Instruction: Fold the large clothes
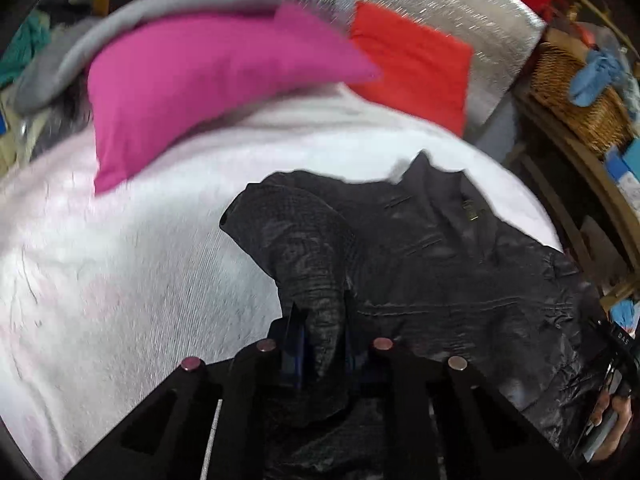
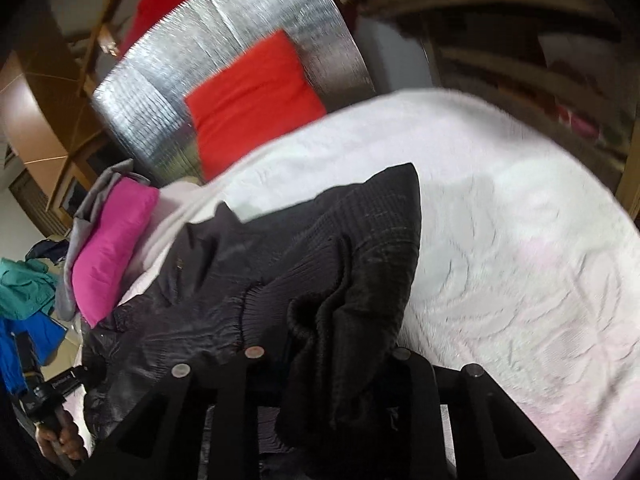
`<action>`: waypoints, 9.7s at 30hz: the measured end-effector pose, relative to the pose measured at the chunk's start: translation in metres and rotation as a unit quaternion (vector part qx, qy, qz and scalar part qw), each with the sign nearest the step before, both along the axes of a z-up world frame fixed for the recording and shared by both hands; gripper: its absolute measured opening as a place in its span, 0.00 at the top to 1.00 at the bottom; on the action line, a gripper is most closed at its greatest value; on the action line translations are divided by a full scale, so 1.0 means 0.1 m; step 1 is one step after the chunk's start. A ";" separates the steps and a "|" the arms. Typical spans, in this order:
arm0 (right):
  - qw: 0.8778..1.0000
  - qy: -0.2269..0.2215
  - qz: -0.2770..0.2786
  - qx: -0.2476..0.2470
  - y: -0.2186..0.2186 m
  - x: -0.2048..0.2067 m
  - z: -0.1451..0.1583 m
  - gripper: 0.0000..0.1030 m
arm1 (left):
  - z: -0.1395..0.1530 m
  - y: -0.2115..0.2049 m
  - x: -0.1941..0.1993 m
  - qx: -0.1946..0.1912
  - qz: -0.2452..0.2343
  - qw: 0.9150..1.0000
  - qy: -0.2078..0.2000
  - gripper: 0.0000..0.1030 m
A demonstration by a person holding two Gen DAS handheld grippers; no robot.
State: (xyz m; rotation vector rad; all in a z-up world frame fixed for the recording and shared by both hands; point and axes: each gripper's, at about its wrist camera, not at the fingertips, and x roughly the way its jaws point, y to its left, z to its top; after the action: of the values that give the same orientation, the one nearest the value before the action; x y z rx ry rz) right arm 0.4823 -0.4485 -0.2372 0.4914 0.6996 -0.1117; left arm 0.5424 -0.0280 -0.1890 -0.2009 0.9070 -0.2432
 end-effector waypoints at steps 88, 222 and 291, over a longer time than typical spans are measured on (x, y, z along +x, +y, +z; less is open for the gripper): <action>0.971 0.188 0.050 0.141 0.43 -3.21 -0.86 0.24 | -0.81 0.81 -3.54 0.082 0.020 0.982 0.171 0.40; 0.948 -0.082 -0.089 0.295 -1.18 1.35 -0.35 0.10 | -0.37 0.40 1.47 -0.185 0.017 0.979 0.080 0.85; 0.968 -0.016 -0.091 0.233 -0.18 -1.71 -0.44 0.68 | -0.39 0.83 -1.80 -0.186 0.191 0.963 0.042 0.73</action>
State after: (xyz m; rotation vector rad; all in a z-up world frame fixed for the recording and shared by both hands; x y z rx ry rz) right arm 0.3117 -0.4668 -0.2811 1.0073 0.6471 -0.1103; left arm 0.3621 0.0548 -0.2285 -0.7324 0.8811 -0.0431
